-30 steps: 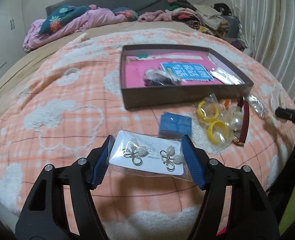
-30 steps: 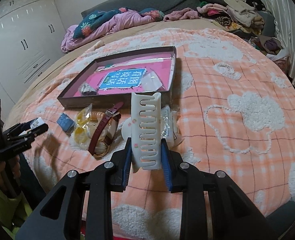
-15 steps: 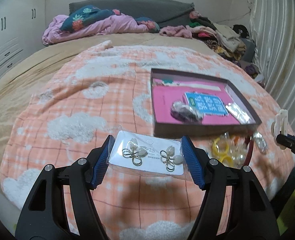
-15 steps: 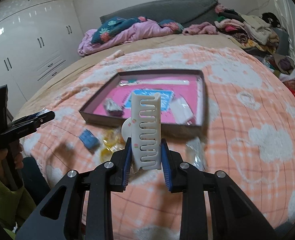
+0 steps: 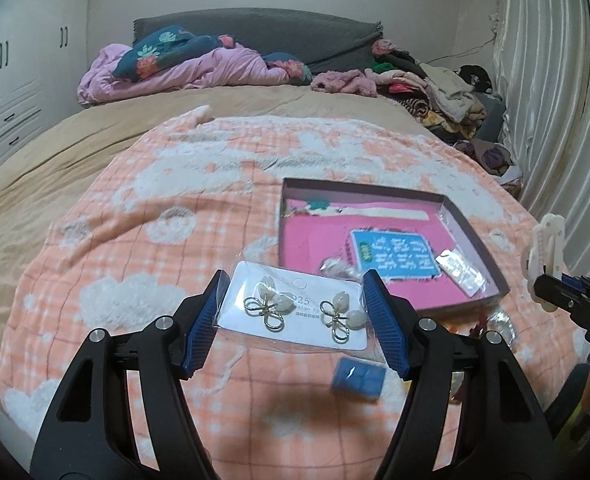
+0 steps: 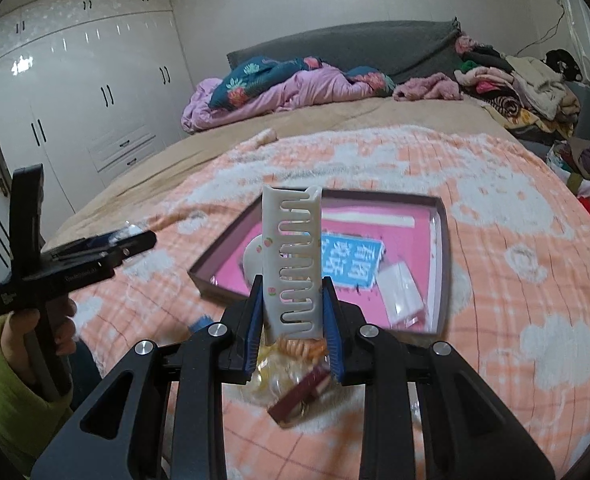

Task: Organize jewelry
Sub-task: 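Carry the earring card and white comb over the box and lower them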

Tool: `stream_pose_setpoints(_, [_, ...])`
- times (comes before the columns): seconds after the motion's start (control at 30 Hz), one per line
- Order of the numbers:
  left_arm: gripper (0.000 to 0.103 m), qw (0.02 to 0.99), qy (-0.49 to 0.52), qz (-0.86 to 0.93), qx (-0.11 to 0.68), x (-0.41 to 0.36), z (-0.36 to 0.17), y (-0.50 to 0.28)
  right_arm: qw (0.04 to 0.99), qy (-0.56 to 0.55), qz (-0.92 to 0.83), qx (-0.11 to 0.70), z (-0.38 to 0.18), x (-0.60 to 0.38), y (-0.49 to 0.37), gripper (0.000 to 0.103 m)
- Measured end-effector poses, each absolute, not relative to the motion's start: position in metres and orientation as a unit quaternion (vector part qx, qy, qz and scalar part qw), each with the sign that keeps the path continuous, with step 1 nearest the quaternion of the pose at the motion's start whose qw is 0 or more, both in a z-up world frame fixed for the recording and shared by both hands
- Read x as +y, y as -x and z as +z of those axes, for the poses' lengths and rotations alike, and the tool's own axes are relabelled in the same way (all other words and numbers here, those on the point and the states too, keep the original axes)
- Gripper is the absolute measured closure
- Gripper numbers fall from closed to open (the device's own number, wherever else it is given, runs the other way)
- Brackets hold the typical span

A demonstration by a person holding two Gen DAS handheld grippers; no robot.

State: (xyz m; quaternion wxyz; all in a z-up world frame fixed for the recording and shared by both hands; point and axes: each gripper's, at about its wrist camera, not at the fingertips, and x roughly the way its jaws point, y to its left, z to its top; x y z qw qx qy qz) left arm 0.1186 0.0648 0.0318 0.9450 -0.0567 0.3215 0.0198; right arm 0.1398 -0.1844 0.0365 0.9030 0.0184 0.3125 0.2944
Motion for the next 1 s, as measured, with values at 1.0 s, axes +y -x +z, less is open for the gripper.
stream_pose_setpoints(1.0, [0.043,0.942,0.030,-0.032,0.332,0.002,0.037,-0.201,0.932,-0.037,0.254,0.257,0.070,-0.212,-0.207,0.077])
